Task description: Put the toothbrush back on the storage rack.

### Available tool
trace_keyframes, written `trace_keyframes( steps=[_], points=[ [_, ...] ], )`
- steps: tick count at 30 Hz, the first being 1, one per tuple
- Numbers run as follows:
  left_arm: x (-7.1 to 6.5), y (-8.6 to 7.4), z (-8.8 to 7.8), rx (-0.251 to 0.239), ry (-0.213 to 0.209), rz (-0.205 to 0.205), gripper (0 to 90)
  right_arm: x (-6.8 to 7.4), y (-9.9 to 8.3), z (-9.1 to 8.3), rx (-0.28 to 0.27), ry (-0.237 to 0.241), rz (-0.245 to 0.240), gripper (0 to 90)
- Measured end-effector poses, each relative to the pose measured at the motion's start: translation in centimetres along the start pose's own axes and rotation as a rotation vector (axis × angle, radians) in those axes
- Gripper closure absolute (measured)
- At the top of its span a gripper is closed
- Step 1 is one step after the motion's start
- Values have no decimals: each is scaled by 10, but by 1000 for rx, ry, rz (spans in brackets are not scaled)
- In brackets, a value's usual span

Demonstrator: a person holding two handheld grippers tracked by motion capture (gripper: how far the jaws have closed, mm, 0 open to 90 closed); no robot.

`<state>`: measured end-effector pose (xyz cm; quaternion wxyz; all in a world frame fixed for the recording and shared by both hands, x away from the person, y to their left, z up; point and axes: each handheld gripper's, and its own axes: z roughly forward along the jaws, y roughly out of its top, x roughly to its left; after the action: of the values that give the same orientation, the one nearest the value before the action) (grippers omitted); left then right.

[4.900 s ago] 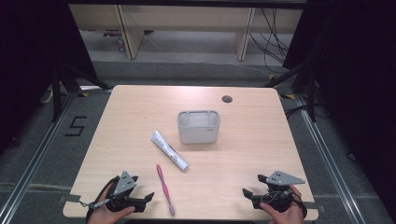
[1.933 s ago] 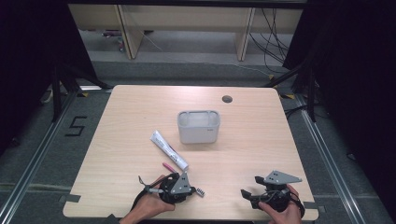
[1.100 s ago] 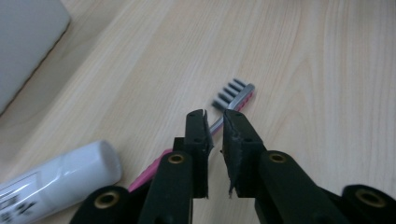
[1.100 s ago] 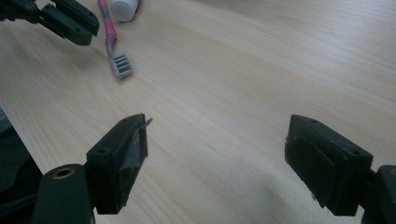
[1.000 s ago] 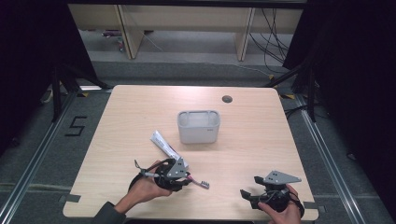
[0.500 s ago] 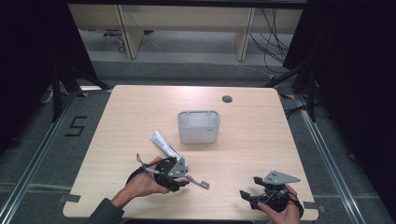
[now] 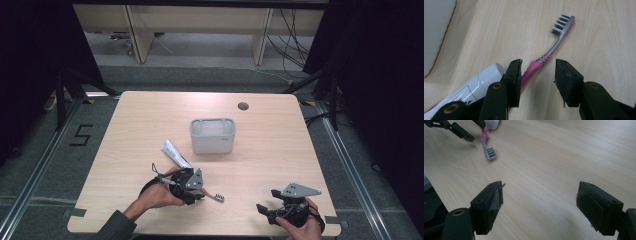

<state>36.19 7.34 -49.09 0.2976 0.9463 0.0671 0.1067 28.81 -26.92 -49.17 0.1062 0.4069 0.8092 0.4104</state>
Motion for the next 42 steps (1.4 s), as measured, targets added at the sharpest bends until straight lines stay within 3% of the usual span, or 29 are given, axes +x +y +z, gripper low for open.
trace_keyframes(
  steps=[4, 5, 6, 9, 13, 17, 20, 27, 29, 42],
  points=[
    [3, -2, 1, 4, -3, -16, 566, -1, 0, 0, 0, -1, -4, 224],
    [3, -3, 1, 7, -7, -24, 566, 2, 0, 0, 8, 1, 26, 224],
    [4, -3, 1, 9, -9, -25, 567, 0, 0, 0, 1, 0, 3, 224],
    [3, -4, 1, 19, -17, -38, 578, -1, 0, 1, -10, 2, -7, 224],
    [4, -7, 0, 41, -20, -40, 592, 1, 0, 0, -6, 0, 4, 224],
    [4, -10, -3, 45, -30, -80, 607, -2, 1, 0, -8, 0, -26, 224],
    [5, -12, -5, 68, -35, -86, 627, 0, 0, 0, -8, 2, 3, 224],
    [5, -13, -9, 123, -68, -85, 678, 1, 0, 0, 3, 4, 16, 224],
    [5, -13, -10, 131, -77, -90, 694, 0, 0, 0, -11, -1, 0, 224],
    [3, -9, -12, 222, -94, -72, 762, -2, 0, 1, -11, 9, -14, 224]
  ],
)
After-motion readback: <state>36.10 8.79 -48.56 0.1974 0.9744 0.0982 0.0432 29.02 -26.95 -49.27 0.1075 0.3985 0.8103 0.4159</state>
